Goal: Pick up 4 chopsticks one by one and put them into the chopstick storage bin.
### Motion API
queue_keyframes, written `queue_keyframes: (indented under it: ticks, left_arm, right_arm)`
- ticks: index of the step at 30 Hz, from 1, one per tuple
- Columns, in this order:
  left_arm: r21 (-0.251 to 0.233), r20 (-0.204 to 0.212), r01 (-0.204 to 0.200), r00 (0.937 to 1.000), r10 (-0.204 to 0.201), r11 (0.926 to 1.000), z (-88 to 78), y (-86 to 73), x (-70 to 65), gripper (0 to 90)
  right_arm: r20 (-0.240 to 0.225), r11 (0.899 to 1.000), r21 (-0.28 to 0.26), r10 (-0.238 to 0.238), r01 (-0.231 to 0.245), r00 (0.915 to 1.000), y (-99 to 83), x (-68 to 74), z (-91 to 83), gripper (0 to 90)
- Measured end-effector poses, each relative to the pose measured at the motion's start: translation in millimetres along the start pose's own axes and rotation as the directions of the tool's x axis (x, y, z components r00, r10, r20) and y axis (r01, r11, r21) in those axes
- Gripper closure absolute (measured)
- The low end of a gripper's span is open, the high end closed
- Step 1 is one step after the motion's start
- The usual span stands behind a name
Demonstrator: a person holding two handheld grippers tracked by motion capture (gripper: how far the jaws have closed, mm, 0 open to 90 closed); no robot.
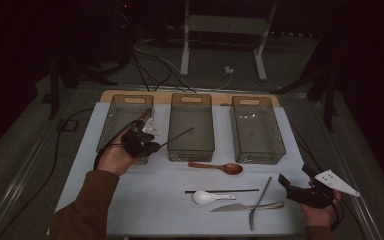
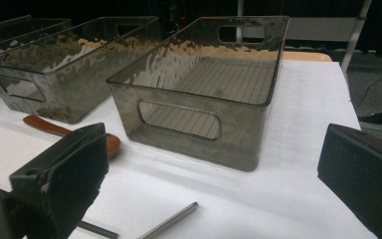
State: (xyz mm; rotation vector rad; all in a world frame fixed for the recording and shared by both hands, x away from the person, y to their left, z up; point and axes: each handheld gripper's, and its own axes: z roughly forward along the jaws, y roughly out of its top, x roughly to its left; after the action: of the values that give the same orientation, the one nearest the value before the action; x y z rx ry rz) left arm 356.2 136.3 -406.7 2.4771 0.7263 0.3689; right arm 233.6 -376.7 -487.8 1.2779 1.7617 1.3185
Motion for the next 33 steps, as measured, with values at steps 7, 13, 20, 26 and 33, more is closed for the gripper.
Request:
queue_keyframes:
  ticks: [7,13,20,26,33]
  left_arm:
    - [0.018,-0.039,0.052,0.9979,-0.051,0.9985,-1.9,-3.6,21.5,87.8]
    - [0.021,-0.076,0.087,0.9935,-0.085,0.996,-4.5,-2.8,34.8,87.8]
    - [0.022,-0.124,0.136,0.9834,-0.133,0.9904,-4.7,-5.1,48.1,87.8]
    - [0.047,-0.17,0.18,0.9706,-0.17,0.9825,0.9,-7.5,59.8,87.8]
    - [0.071,-0.247,0.279,0.9351,-0.254,0.9577,2.2,-20.2,79.0,87.7]
  right_arm:
    - [0.0,1.0,0.0,0.001,-0.001,1.0,0.0,-0.1,0.0,0.0]
    - [-0.001,1.0,0.0,0.001,-0.001,1.0,0.0,-0.1,0.0,0.0]
    - [-0.001,1.0,-0.001,0.001,-0.001,1.0,0.0,-0.1,0.0,0.0]
    - [-0.002,1.0,-0.001,0.001,-0.001,1.0,0.1,0.1,0.1,0.0]
    - [-0.003,1.0,-0.002,0.006,-0.006,1.0,-0.2,-0.6,-0.2,0.0]
